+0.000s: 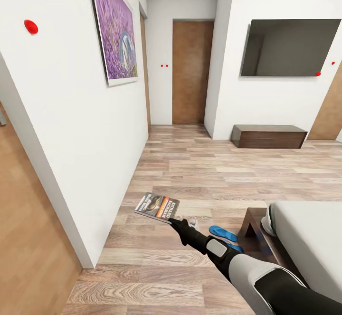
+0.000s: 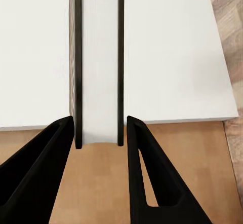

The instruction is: In the bedroom, move the book from the bed onto either nightstand, and place the two sandals side by side next to the bed.

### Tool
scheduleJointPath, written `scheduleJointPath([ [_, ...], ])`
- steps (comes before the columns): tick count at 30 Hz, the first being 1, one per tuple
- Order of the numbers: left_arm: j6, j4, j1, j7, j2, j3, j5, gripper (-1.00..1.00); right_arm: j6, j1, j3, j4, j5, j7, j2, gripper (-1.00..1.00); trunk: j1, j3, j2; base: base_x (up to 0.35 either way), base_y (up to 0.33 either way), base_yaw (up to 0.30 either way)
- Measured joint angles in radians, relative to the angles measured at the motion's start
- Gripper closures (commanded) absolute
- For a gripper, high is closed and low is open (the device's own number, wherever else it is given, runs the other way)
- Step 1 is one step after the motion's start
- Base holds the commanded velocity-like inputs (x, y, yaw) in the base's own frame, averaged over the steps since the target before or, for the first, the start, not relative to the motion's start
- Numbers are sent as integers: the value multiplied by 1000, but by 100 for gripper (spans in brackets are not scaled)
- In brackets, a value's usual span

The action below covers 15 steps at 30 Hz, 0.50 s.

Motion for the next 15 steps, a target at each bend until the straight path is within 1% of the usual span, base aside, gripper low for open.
scheduleJointPath([
  [1, 0, 0, 0, 0, 0, 0, 0, -100, -1, 0, 0, 1, 0, 0, 0, 100, 0, 0, 0, 0, 0, 0],
  [2, -6, -3, 3, -6, -6, -4, -7, -100, 4, -6, 0, -5, -3, 6, -6, 100, 0, 0, 0, 0, 0, 0],
  [4, -7, -3, 3, -17, -13, -3, -7, -100, 11, -17, -15, -16, -16, 17, -17, 100, 0, 0, 0, 0, 0, 0],
  [6, -7, -3, 3, -25, -13, -3, -6, -100, 10, -29, -34, -26, -29, 28, -28, 100, 0, 0, 0, 0, 0, 0],
  [7, -7, -3, 3, -25, -13, -3, -6, -100, 11, -34, -40, -26, -30, 34, -29, 100, 0, 0, 0, 0, 0, 0],
  [10, -8, -3, 3, -24, -13, -3, -7, -100, 9, -51, -23, -25, -18, 39, -23, 100, 0, 0, 0, 0, 0, 0],
  [11, -8, -3, 3, -24, -14, -3, -7, -100, 10, -57, -25, -25, -19, 37, -23, 100, 0, 0, 0, 0, 0, 0],
  [13, -8, -3, 3, -22, -16, -3, -8, -100, 9, -68, -29, -25, -19, 33, -33, 100, 0, 0, 0, 0, 0, 0],
  [15, -8, -3, 3, -20, -17, -3, -8, -100, 8, -79, -24, -26, -16, 32, -41, 100, 0, 0, 0, 0, 0, 0],
])
